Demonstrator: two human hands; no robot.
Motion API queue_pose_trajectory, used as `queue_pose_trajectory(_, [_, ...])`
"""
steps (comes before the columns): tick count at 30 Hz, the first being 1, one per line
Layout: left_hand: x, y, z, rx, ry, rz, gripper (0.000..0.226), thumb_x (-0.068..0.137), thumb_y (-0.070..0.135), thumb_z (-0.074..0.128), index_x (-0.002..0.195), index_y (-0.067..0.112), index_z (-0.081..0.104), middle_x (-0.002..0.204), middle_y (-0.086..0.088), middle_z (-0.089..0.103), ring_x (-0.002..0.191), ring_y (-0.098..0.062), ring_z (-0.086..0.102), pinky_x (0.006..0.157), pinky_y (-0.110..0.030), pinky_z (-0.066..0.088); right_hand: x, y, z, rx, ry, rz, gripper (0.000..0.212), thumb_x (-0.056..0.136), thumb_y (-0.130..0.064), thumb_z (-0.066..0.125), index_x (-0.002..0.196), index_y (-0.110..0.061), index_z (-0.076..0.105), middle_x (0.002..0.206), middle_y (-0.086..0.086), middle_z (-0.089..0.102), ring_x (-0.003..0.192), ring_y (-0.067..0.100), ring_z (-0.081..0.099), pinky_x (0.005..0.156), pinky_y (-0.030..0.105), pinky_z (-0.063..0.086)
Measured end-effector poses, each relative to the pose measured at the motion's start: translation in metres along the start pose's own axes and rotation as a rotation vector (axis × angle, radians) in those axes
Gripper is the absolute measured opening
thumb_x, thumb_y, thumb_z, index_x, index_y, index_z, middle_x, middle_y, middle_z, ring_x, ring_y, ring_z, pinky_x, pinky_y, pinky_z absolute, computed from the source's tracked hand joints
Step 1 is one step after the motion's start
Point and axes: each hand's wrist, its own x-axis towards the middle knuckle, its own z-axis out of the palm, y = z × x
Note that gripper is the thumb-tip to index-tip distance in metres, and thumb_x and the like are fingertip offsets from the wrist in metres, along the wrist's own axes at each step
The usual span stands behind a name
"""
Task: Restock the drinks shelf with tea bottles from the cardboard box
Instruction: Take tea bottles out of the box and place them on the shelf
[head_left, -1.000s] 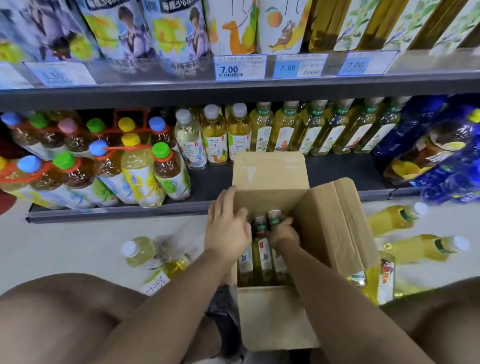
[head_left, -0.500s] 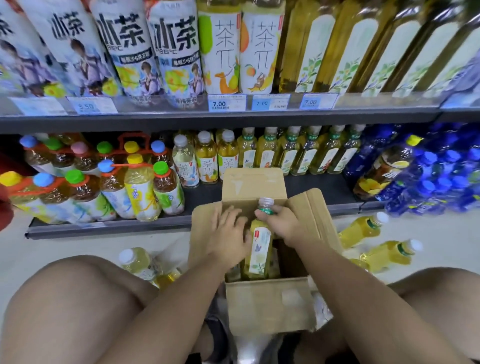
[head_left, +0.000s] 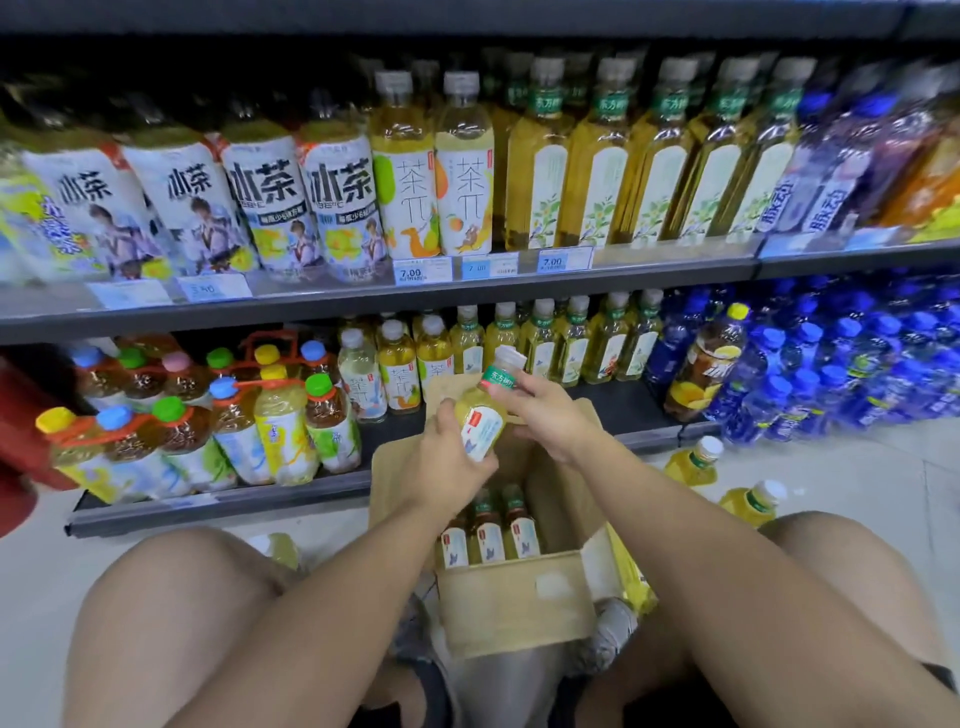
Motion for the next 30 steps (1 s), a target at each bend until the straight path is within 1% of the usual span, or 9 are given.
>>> queue_pose_trajectory(2, [0.002,-0.014,-0.009,0.167,0.028,0.008,0.08,0.07,0.05,0.07,0.134,0.023,0.03,0.111,-0.003,0.057,0.093,-0.026,0.063,0.071,-0.039,0.053,0.005,0.014,0.001,-0.066,0.008,0.073,0.026,0.092,-0.024,0.064,0.117,-0.032,0.063,0.114,-0.003,0.07,0.105,0.011,0.063,0.093,0.036,0.05])
queue_pose_trajectory(4, [0.003,-0.03,-0.012,0.216,0.046,-0.024,0.08,0.071,0.049,0.072,0.135,0.022,0.032,0.112,-0.006,0.056,0.097,-0.029,0.062,0.072,-0.039,0.053,0.012,0.038,0.006,-0.184,0.092,0.159,0.039,0.09,-0.014,0.058,0.127,-0.026,0.061,0.122,0.002,0.064,0.108,0.016,0.059,0.096,0.036,0.049])
queue_pose_trajectory(7, [0.007,-0.054,-0.004,0.212,0.062,-0.087,0.082,0.072,0.047,0.074,0.138,0.021,0.034,0.114,-0.008,0.054,0.103,-0.031,0.059,0.069,-0.038,0.05,0.027,0.091,0.013,-0.641,0.114,0.229,0.049,0.092,-0.016,0.057,0.14,-0.017,0.051,0.136,0.006,0.057,0.119,0.024,0.057,0.097,0.028,0.045])
queue_pose_trajectory(9, [0.011,-0.067,0.004,0.202,0.073,-0.101,0.083,0.072,0.047,0.074,0.139,0.02,0.034,0.114,-0.009,0.053,0.103,-0.031,0.059,0.07,-0.04,0.051,0.039,0.128,0.02,-0.845,0.056,0.307,0.056,0.092,-0.021,0.059,0.145,-0.015,0.043,0.142,0.01,0.052,0.129,0.028,0.05,0.105,0.032,0.042])
queue_pose_trajectory(11, [0.017,-0.075,0.01,0.202,0.07,-0.091,0.084,0.073,0.047,0.074,0.142,0.021,0.033,0.115,-0.009,0.053,0.104,-0.031,0.058,0.07,-0.04,0.05,0.052,0.158,0.027,-0.938,0.021,0.393,0.064,0.092,-0.026,0.061,0.148,-0.014,0.033,0.146,0.014,0.044,0.134,0.03,0.043,0.11,0.037,0.038])
queue_pose_trajectory(16, [0.036,-0.087,0.017,0.168,0.097,-0.041,0.087,0.074,0.048,0.076,0.145,0.024,0.032,0.118,-0.006,0.051,0.106,-0.03,0.056,0.071,-0.04,0.048,0.087,0.203,0.033,-0.923,0.054,0.54,0.091,0.088,-0.022,0.065,0.155,-0.015,0.004,0.157,0.019,0.016,0.144,0.035,0.021,0.119,0.047,0.023])
queue_pose_trajectory(21, [0.046,-0.096,0.024,0.193,0.125,0.025,0.089,0.072,0.047,0.078,0.143,0.024,0.031,0.118,-0.007,0.052,0.105,-0.03,0.056,0.071,-0.04,0.05,0.12,0.238,0.037,-0.776,0.18,0.624,0.082,0.085,-0.027,0.065,0.15,-0.017,0.016,0.15,0.017,0.032,0.138,0.035,0.032,0.116,0.046,0.027])
queue_pose_trajectory(25, [0.048,-0.098,0.03,0.165,0.129,0.031,0.091,0.071,0.044,0.081,0.144,0.022,0.032,0.122,-0.008,0.053,0.109,-0.029,0.055,0.077,-0.043,0.052,0.14,0.256,0.039,-0.818,0.267,0.652,0.056,0.099,-0.028,0.045,0.147,-0.008,0.026,0.146,0.023,0.037,0.134,0.039,0.037,0.113,0.048,0.029])
queue_pose_trajectory(30, [0.049,-0.097,0.03,0.118,0.115,-0.019,0.092,0.072,0.045,0.079,0.145,0.023,0.029,0.125,-0.006,0.052,0.114,-0.027,0.053,0.08,-0.043,0.053,0.152,0.26,0.044,-0.95,0.379,0.694,0.047,0.102,-0.03,0.04,0.143,-0.007,0.036,0.142,0.019,0.043,0.13,0.036,0.04,0.109,0.046,0.028])
